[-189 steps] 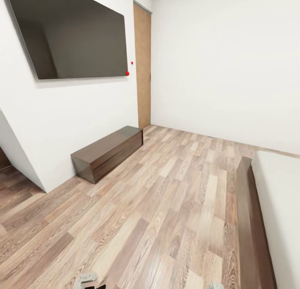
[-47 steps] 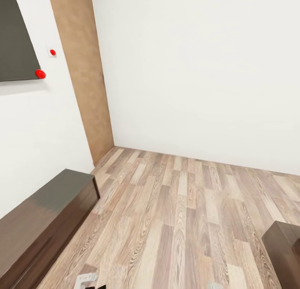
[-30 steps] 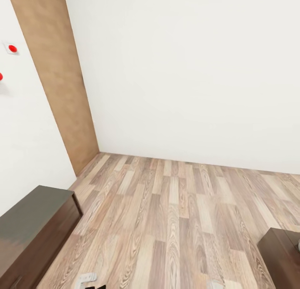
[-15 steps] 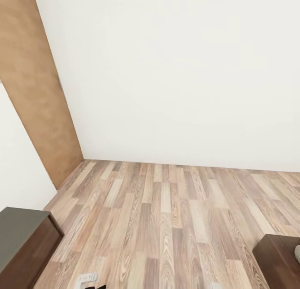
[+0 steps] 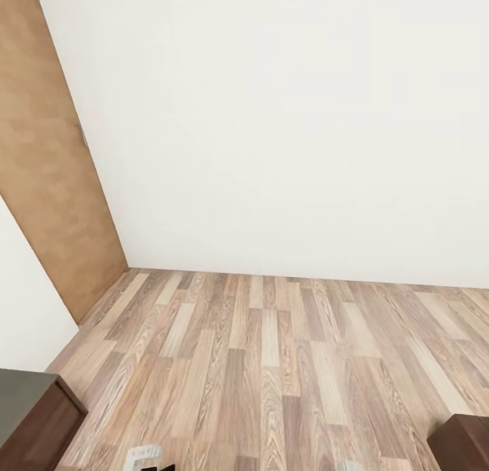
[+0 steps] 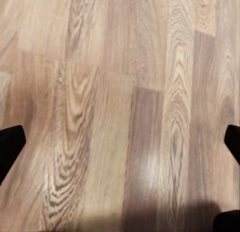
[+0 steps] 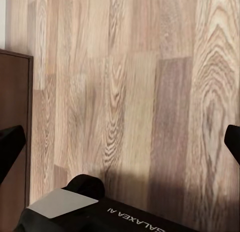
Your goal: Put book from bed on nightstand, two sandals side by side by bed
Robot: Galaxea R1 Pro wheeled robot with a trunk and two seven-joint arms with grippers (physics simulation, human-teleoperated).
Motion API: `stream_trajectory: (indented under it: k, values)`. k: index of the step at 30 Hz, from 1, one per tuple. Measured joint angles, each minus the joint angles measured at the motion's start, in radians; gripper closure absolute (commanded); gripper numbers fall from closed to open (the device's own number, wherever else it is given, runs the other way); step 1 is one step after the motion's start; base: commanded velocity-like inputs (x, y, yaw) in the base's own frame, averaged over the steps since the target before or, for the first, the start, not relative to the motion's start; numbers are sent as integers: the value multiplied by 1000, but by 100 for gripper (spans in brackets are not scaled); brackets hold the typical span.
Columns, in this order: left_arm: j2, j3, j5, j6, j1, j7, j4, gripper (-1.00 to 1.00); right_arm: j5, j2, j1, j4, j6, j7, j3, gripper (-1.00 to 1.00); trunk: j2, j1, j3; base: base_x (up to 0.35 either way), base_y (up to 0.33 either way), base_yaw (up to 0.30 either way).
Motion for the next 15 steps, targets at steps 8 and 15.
stream_trajectory:
  k: [8, 15]
  values:
    - [-6, 1, 0, 0, 0, 0, 0, -100, 0, 0, 0, 0, 0, 0, 0, -100, 0, 0, 0, 330, 0, 0]
    - [-6, 1, 0, 0, 0, 0, 0, -100, 0, 0, 0, 0, -1, 0, 0, -100, 0, 0, 0, 330, 0, 0]
